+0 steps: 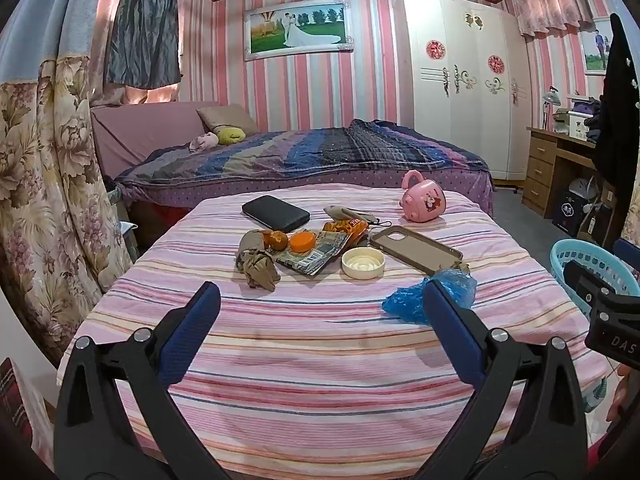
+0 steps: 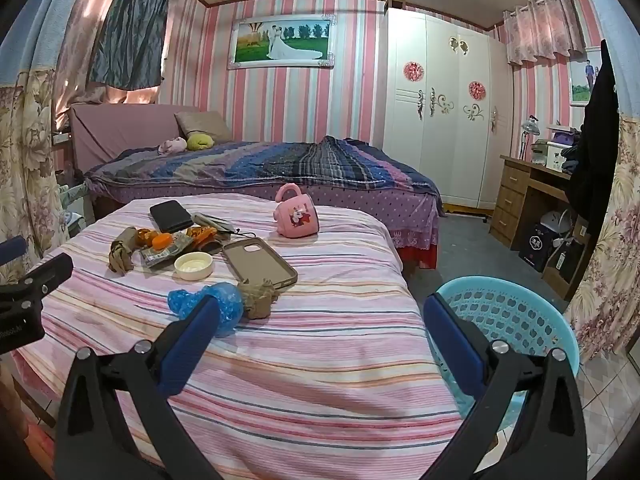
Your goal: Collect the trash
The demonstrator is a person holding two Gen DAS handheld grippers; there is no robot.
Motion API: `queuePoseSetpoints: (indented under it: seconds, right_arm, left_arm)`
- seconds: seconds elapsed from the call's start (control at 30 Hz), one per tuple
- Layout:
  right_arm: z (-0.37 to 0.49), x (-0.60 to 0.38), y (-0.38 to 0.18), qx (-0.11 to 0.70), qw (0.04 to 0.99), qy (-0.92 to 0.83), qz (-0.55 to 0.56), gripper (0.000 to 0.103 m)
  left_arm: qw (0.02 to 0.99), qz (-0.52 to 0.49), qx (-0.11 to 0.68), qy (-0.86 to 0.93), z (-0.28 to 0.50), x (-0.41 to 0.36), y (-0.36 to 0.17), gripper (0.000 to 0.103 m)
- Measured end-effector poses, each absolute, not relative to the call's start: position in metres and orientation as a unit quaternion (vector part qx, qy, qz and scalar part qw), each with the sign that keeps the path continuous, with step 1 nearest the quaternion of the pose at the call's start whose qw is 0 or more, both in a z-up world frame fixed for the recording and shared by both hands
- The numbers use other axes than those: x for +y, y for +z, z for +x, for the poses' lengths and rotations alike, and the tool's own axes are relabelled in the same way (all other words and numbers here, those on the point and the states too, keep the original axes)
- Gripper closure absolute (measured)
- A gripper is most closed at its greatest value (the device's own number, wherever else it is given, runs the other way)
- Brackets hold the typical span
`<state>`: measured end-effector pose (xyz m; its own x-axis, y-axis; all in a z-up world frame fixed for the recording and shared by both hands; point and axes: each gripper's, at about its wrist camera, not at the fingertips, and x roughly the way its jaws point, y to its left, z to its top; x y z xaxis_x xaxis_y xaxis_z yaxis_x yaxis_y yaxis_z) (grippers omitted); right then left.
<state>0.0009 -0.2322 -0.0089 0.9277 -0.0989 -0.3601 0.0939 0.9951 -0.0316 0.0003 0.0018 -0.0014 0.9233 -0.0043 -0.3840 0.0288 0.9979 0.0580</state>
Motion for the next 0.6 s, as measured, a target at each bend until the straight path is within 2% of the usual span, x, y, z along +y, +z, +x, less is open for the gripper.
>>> queuePoseSetpoints:
  seconds: [0.6]
  right_arm:
    - [0.0014, -0.2310, -0.0100, 0.184, 0.982, -0.049, -0.007, 0.004]
  left_arm:
    - [0.980, 0.029, 0.198, -0.008, 0.0016, 0.0023, 0.0005, 0.005]
